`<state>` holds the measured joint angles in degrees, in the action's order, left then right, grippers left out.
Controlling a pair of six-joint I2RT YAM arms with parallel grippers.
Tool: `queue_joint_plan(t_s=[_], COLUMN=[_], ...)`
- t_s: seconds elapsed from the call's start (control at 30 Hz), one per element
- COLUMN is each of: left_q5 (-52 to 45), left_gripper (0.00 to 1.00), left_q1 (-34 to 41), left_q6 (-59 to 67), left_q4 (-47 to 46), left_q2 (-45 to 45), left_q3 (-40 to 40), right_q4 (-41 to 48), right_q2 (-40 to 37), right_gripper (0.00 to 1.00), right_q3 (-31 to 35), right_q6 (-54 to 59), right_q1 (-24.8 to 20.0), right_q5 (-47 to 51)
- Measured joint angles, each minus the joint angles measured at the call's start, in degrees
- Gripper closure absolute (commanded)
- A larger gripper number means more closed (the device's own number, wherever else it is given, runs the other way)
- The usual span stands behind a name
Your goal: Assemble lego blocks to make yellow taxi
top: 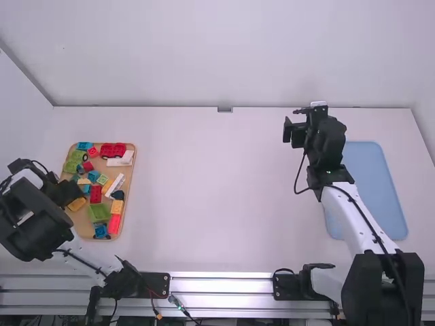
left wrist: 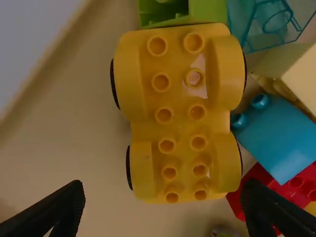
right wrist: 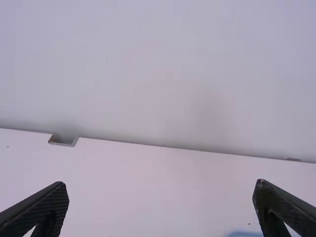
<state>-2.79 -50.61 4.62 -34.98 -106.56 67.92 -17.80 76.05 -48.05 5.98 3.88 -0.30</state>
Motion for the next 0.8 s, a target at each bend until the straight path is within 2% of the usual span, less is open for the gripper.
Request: queue_joint_plan(t_s=[0.53, 0.8], left_q5=[-0.3, -0.4], left_gripper=[0.17, 0.19], left_q1=[0.1, 0.1], left_q6=[0.4, 0.8], left_q4=[3.9, 9.8], left_q2=[-0.1, -0.1], left_q3=[-2.3, -5.6], right_q4=[0.0, 0.0], right_q2=[0.0, 0.0], right_gripper=[0.01, 0.01], right_q3=[0.0, 0.0], right_q6=[0.1, 0.1], right_q1=[0.0, 0.0], right_q5=[-1.1, -1.4])
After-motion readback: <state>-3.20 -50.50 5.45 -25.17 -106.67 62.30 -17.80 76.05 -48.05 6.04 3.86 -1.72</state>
